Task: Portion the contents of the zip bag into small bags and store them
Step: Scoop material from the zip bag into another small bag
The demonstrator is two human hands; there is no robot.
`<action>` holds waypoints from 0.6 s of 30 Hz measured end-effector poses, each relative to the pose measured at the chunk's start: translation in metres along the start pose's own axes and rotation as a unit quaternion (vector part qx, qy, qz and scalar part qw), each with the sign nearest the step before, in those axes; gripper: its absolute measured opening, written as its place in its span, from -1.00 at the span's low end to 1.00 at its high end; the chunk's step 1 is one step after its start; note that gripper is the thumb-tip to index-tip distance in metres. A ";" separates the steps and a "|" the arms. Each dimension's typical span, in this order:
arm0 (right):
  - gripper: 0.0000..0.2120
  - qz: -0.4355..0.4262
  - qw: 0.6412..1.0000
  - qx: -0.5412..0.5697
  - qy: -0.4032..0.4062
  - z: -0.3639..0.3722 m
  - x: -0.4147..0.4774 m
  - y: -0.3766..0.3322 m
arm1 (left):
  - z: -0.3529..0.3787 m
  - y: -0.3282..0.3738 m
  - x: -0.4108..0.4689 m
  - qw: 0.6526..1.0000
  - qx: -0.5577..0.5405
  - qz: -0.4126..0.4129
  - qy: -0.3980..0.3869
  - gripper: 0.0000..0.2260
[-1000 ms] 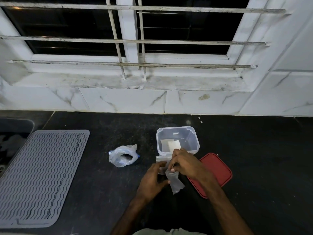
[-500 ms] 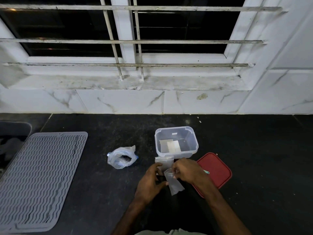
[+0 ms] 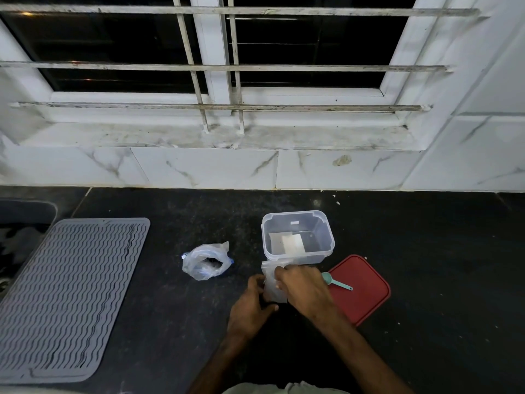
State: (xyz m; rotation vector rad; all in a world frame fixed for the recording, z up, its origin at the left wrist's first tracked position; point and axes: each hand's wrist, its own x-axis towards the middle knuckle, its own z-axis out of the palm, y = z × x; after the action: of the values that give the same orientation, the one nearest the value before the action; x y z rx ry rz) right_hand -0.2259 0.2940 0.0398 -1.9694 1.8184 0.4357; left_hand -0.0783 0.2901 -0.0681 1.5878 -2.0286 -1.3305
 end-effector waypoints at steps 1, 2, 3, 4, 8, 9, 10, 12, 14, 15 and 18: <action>-0.68 -0.006 1.000 -0.013 -0.016 -0.001 0.003 -0.002 | 0.001 0.001 0.000 1.000 0.000 -0.008 0.000 -0.45; -0.66 -0.014 1.000 -0.015 -0.012 0.000 0.007 -0.003 | 0.001 0.003 0.001 1.000 -0.002 -0.016 0.002 -0.48; -0.65 -0.018 0.999 -0.017 -0.020 0.000 0.008 -0.004 | 0.001 0.004 0.001 1.000 -0.005 -0.023 0.003 -0.51; -0.64 -0.022 0.999 -0.014 -0.031 0.004 0.008 -0.003 | 0.001 0.004 0.001 1.000 -0.008 -0.027 0.004 -0.52; -0.71 0.023 0.984 0.137 0.111 0.016 0.000 0.018 | 0.002 0.001 -0.002 1.000 0.004 -0.027 0.014 -0.53; -0.71 0.050 0.971 0.161 0.170 0.018 -0.003 0.027 | 0.002 -0.001 -0.002 0.999 0.007 -0.030 0.015 -0.53; -0.71 0.072 0.959 0.176 0.209 0.021 -0.005 0.039 | 0.002 -0.002 -0.002 0.999 0.006 -0.034 0.015 -0.53; -0.78 0.117 0.942 0.209 0.235 0.032 -0.004 0.064 | 0.001 -0.006 -0.002 0.999 0.000 -0.041 0.007 -0.50; -0.85 0.164 0.940 0.204 0.220 0.041 -0.001 0.089 | -0.006 -0.011 -0.002 0.999 -0.011 -0.049 -0.013 -0.48; -0.85 0.189 0.942 0.190 0.201 0.047 0.000 0.100 | -0.012 -0.014 -0.004 0.998 -0.018 -0.057 -0.014 -0.49; -0.85 0.243 0.948 0.155 0.136 0.070 0.002 0.118 | -0.037 -0.023 -0.014 0.988 -0.061 -0.091 0.106 -0.59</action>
State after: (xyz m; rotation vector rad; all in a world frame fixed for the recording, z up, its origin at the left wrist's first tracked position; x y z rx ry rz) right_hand -0.3391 0.3209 -0.0329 -1.4147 2.3852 0.0073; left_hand -0.0335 0.2838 -0.0606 1.8081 -1.6800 -1.2583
